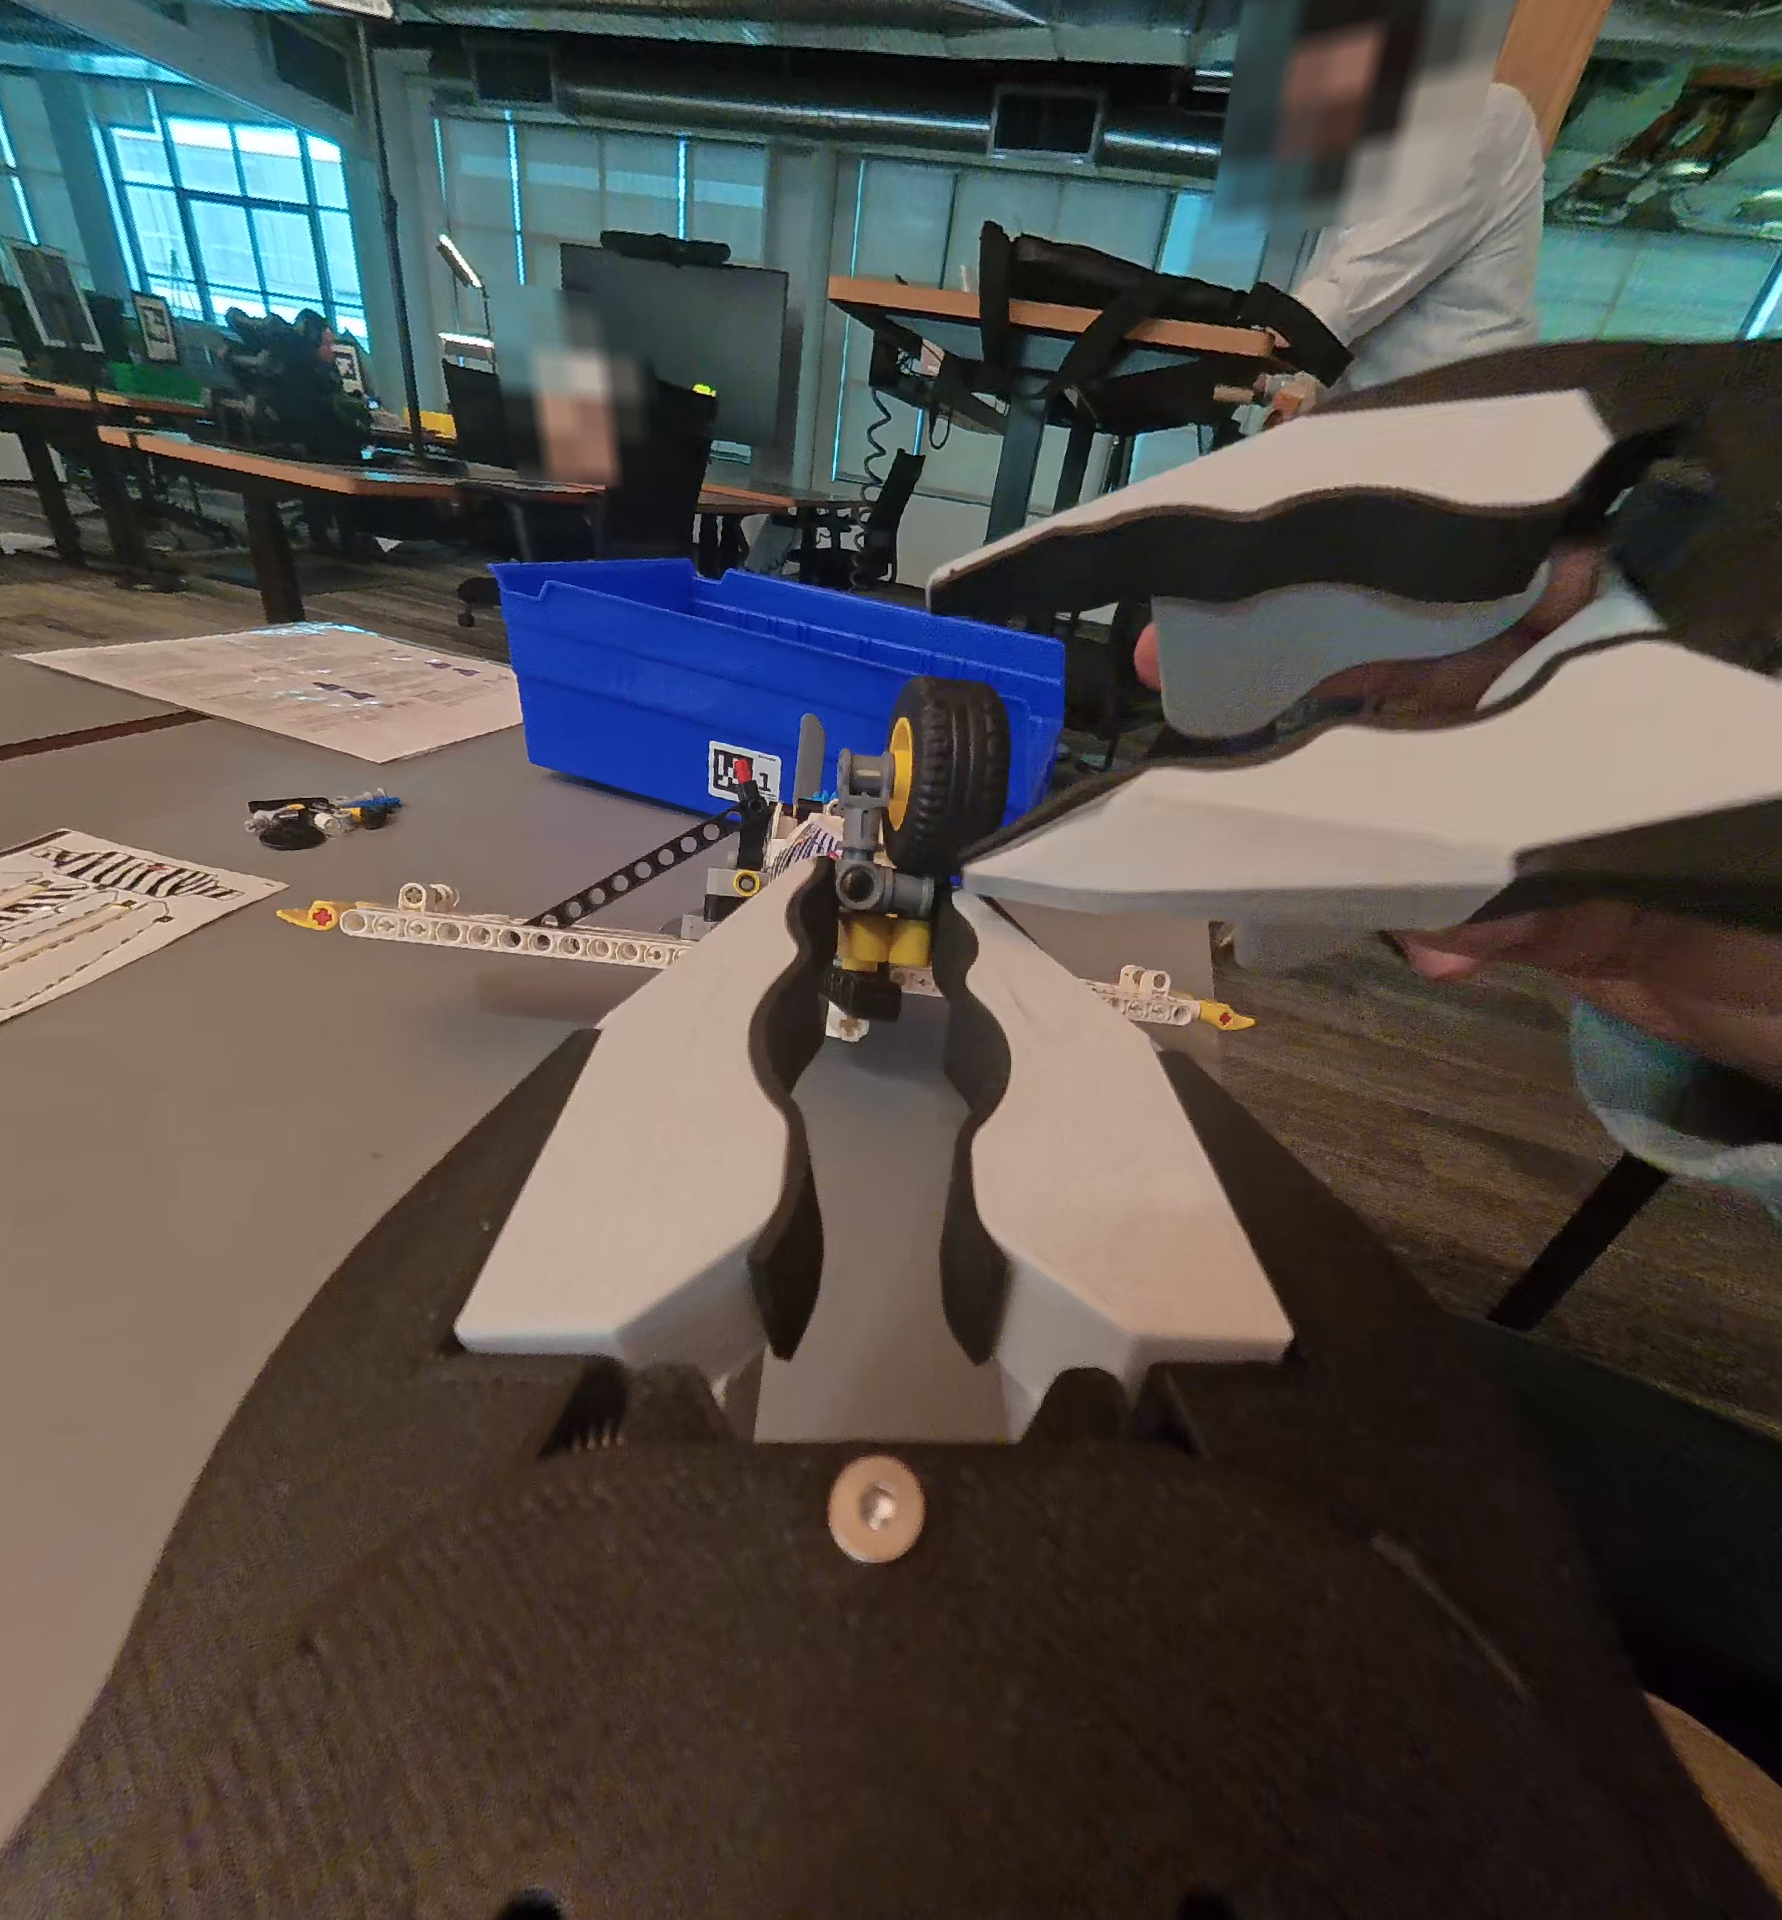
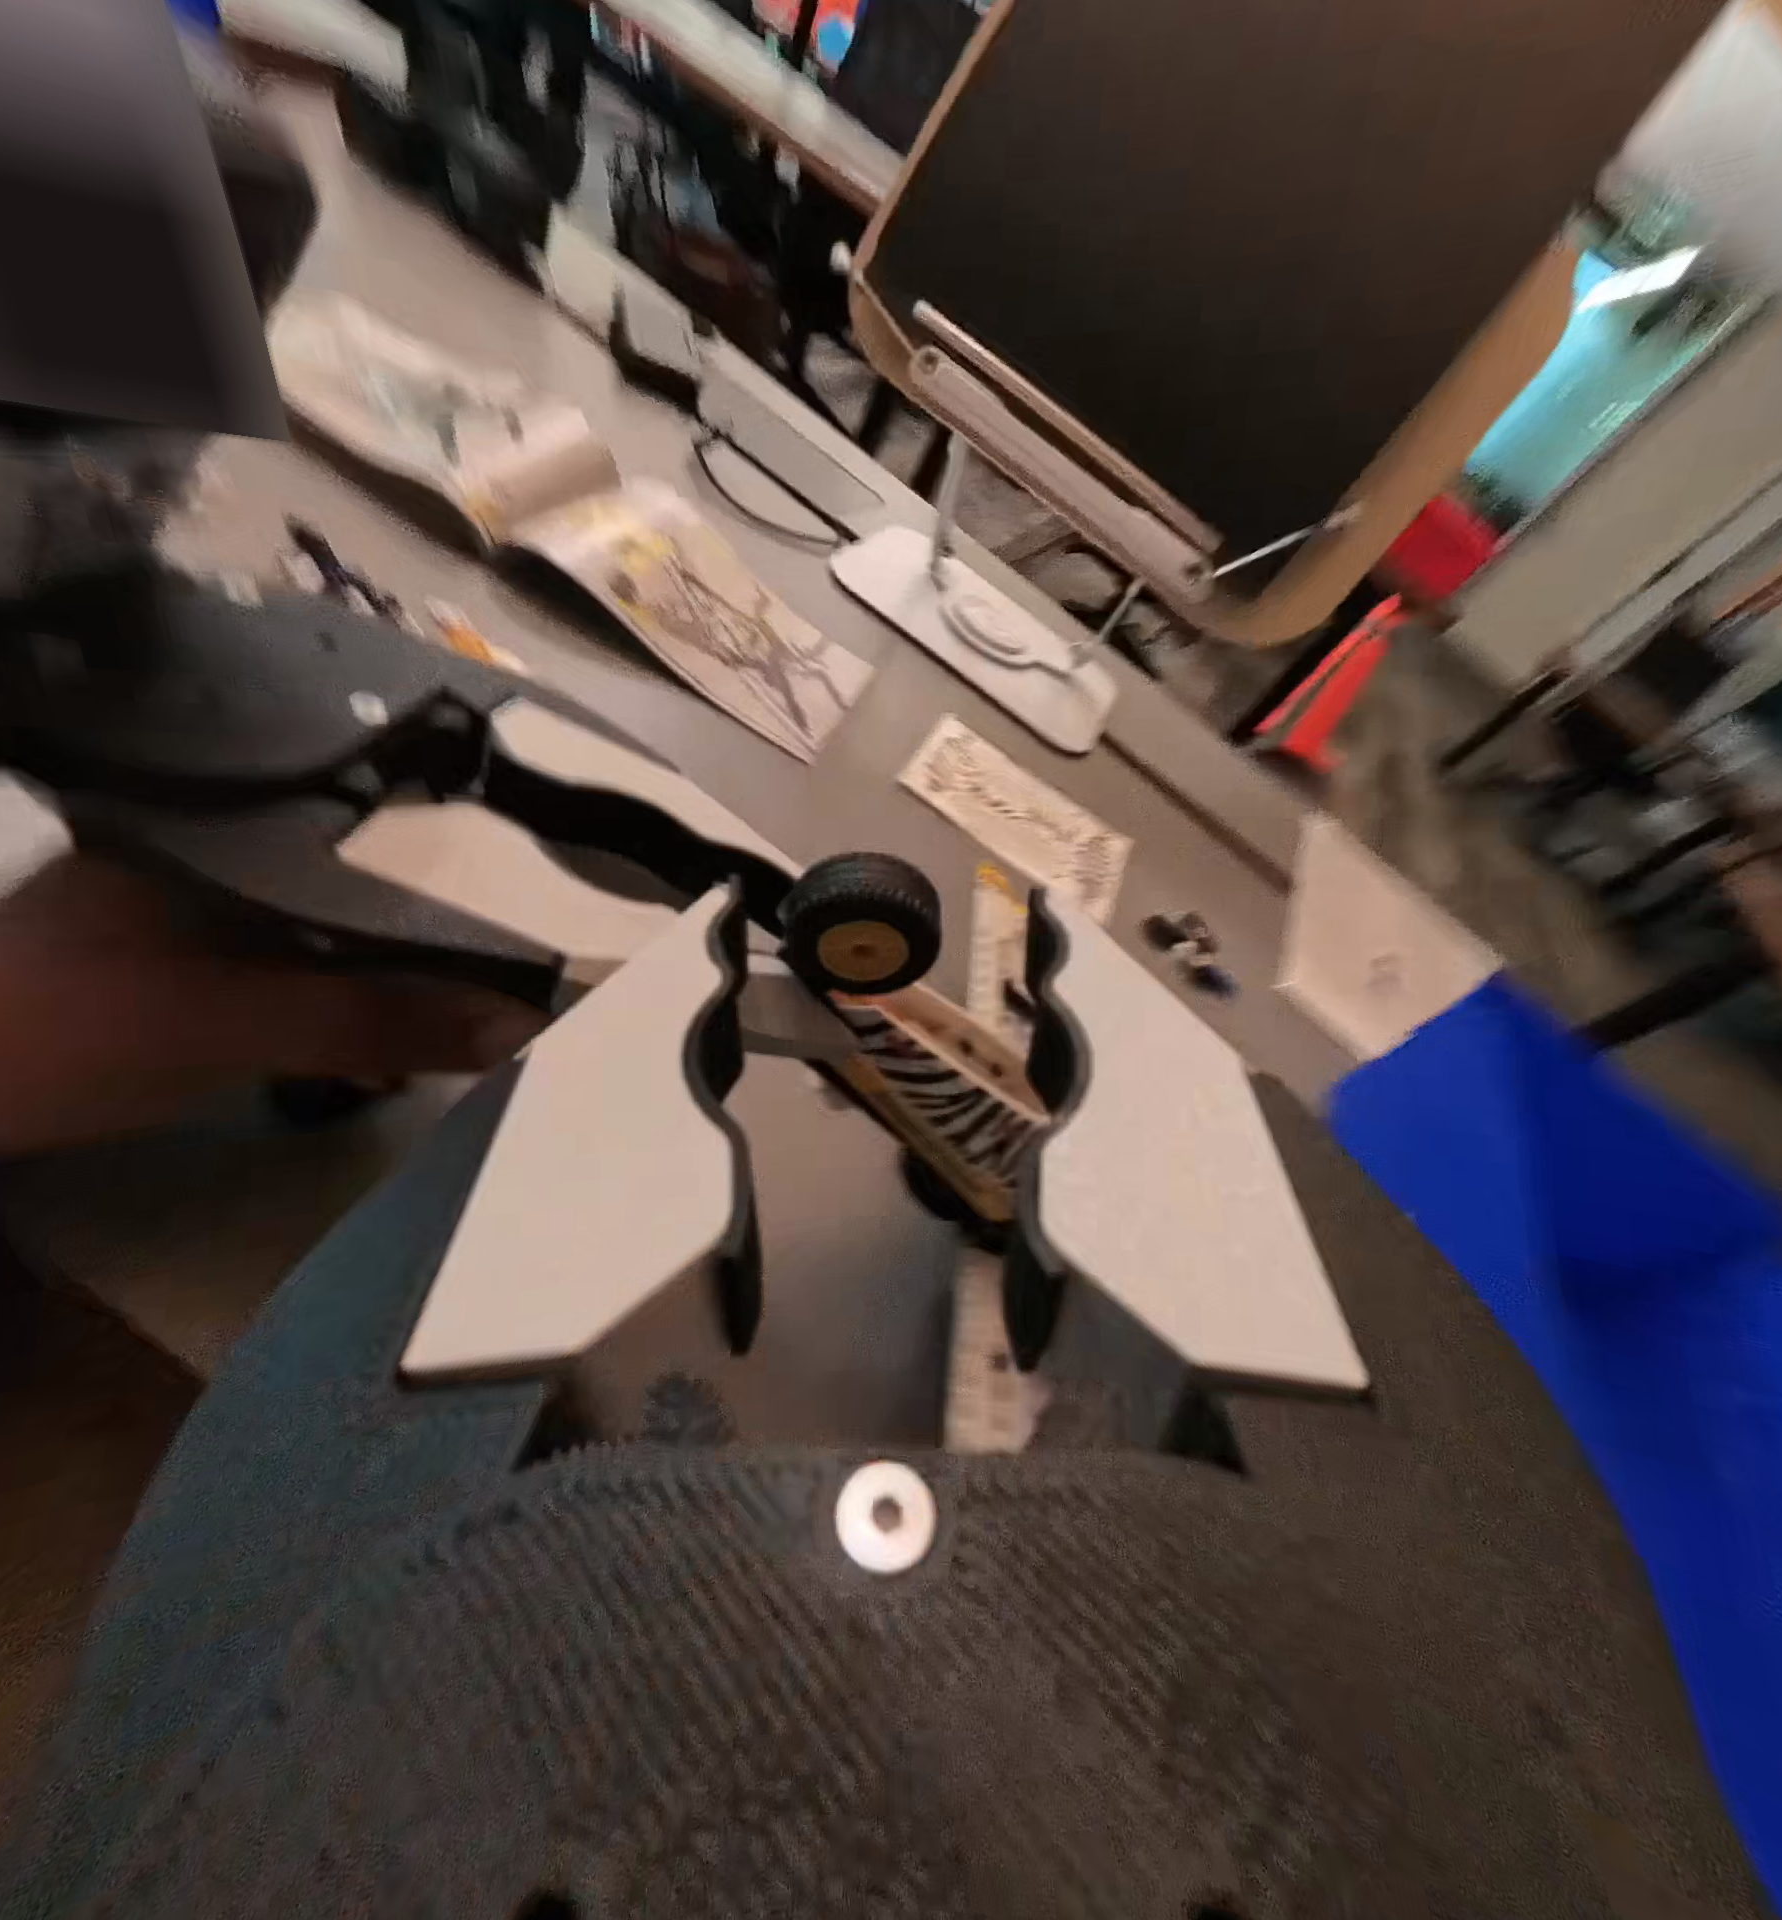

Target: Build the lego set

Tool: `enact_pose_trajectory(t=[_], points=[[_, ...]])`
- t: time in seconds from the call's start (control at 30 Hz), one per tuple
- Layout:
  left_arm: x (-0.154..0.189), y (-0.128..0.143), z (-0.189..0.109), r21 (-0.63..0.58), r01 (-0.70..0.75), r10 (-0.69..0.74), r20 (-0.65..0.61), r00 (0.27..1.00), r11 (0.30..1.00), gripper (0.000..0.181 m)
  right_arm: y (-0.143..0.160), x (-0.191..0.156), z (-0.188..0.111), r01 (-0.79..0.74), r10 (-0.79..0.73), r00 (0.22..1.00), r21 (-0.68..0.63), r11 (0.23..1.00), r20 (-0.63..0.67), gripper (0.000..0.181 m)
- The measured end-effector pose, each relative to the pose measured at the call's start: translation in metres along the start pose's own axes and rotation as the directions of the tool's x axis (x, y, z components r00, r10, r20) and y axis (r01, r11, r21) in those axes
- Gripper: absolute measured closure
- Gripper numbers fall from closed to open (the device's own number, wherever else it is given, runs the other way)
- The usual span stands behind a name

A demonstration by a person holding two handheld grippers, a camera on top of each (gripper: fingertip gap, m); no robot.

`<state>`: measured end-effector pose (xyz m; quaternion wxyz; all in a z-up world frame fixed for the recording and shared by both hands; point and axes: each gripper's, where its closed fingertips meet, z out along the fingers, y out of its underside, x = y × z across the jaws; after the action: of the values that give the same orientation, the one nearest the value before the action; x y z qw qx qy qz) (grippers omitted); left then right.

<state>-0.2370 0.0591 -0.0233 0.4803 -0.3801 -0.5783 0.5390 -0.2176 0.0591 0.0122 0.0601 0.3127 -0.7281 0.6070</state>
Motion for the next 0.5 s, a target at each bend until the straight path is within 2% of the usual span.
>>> enact_pose_trajectory(t=[0.07, 0.13, 0.27, 0.33, 0.4, 0.43, 0.47, 0.5], points=[[0.0, 0.0, 0.0, 0.0, -0.001, 0.001, 0.001, 1.0, 1.0, 0.166, 0.002, -0.001, 0.002, 0.222, -0.225, 0.973, -0.06, 0.973, -0.048, 0.138], [-0.001, 0.001, 0.0, -0.003, -0.001, 0.001, 0.002, 1.0, 1.0, 0.166, 0.005, -0.003, 0.005, 0.318, -0.324, 0.945, -0.097, 0.943, -0.051, 0.145], [-0.002, 0.001, 0.0, -0.003, 0.009, -0.008, 0.004, 1.0, 1.0, 0.166, 0.005, -0.006, 0.006, 0.236, -0.238, 0.971, -0.067, 0.97, -0.026, 0.153], [-0.002, 0.001, 0.0, -0.002, 0.01, -0.01, 0.004, 1.0, 1.0, 0.166, 0.005, -0.005, 0.007, 0.078, -0.078, 0.997, -0.034, 0.996, -0.008, 0.153], [-0.002, 0.001, 0.0, -0.004, 0.012, -0.012, 0.005, 1.0, 1.0, 0.166, 0.003, -0.003, 0.007, -0.205, 0.204, 0.978, 0.007, 0.979, 0.05, 0.154], [-0.002, 0.001, 0.0, -0.004, 0.012, -0.012, 0.005, 1.0, 1.0, 0.166, 0.002, -0.002, 0.006, -0.377, 0.372, 0.923, 0.028, 0.926, 0.098, 0.155], [-0.002, 0.001, 0.0, -0.002, 0.013, -0.013, 0.003, 1.0, 1.0, 0.166, -0.001, 0.001, 0.006, -0.557, 0.544, 0.823, 0.046, 0.829, 0.165, 0.159], [-0.002, 0.0, -0.001, 0.003, 0.011, -0.011, 0.001, 1.0, 1.0, 0.166, -0.004, 0.006, 0.004, -0.724, 0.695, 0.677, 0.05, 0.688, 0.242, 0.165]])
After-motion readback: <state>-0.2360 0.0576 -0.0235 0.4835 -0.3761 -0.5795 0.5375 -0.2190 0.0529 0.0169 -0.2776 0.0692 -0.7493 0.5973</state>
